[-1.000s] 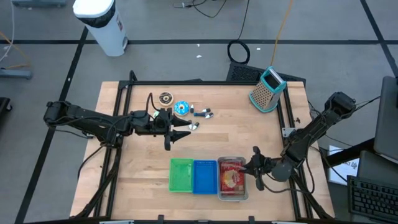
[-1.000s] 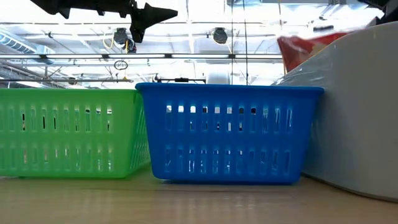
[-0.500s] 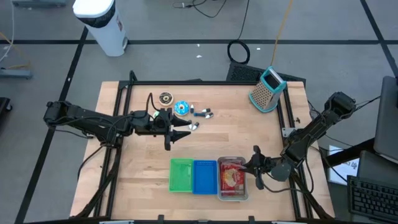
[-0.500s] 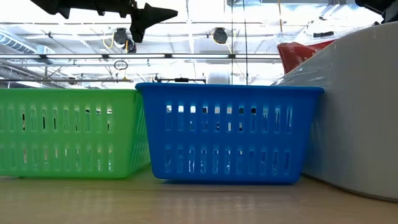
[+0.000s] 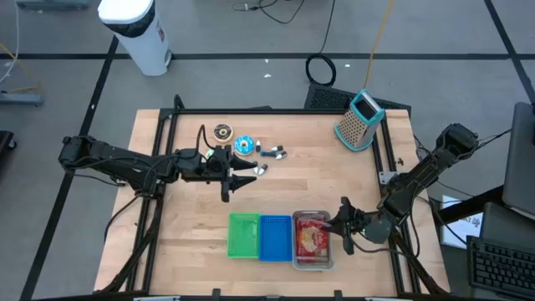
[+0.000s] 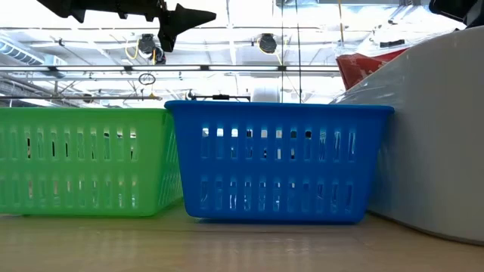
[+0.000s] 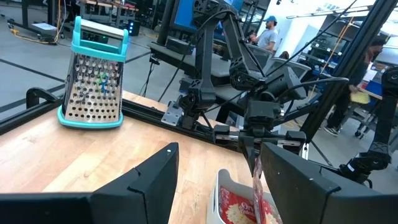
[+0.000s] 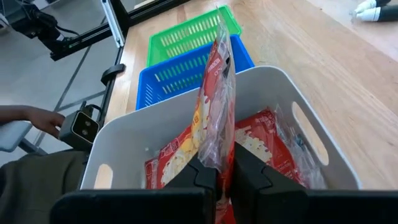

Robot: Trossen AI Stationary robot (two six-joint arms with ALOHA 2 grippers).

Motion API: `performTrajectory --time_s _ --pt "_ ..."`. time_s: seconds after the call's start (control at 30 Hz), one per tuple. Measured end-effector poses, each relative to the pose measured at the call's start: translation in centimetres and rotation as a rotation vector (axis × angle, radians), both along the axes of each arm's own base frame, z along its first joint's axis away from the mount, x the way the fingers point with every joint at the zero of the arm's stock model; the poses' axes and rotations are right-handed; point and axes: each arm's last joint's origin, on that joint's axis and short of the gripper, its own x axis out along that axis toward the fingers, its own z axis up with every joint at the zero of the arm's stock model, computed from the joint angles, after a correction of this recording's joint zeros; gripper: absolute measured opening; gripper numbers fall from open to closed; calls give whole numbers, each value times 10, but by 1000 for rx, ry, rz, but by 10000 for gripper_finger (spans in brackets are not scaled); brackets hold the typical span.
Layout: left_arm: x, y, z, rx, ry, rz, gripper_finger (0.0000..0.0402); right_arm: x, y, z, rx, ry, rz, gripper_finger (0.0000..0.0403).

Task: Pick & Place Food Item
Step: Put the red popcorn bag into the white bin

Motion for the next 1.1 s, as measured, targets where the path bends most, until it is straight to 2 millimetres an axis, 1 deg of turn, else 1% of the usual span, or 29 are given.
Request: performTrajectory --time_s 0.27,0.47,0.83,1.1 --pt "0 0 0 0 0 0 230 1 1 -3 -18 9 7 9" --pt "0 0 0 0 0 0 230 4 5 -10 -68 26 76 9" --pt "0 0 0 0 0 0 230 5 6 -10 -75 23 80 10" --pt "0 0 0 0 -1 0 230 6 7 -8 -68 5 84 34"
